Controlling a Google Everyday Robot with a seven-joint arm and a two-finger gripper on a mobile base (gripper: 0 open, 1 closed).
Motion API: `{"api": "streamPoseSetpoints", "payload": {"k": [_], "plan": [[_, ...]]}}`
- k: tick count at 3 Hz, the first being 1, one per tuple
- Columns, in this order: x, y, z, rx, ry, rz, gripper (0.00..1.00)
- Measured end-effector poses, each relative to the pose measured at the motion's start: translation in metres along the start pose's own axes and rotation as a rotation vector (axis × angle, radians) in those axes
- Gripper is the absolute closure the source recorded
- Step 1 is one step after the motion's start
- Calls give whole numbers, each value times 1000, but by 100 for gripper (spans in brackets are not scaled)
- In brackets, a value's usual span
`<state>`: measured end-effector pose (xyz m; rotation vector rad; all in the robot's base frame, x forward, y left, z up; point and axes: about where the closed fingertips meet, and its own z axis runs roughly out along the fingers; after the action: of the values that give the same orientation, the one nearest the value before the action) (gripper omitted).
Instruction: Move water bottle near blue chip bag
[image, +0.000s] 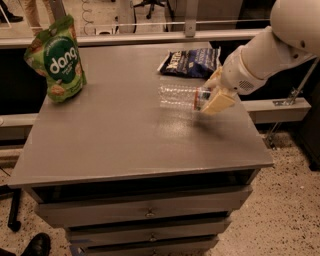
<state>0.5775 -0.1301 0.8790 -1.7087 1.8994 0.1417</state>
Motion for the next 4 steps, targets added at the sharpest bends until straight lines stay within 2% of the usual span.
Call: {"api": "streamPoseSetpoints", "payload": {"k": [3, 4], "plan": [[32, -123, 33, 111, 124, -51, 100], [31, -153, 50, 154, 131, -54, 100]]}}
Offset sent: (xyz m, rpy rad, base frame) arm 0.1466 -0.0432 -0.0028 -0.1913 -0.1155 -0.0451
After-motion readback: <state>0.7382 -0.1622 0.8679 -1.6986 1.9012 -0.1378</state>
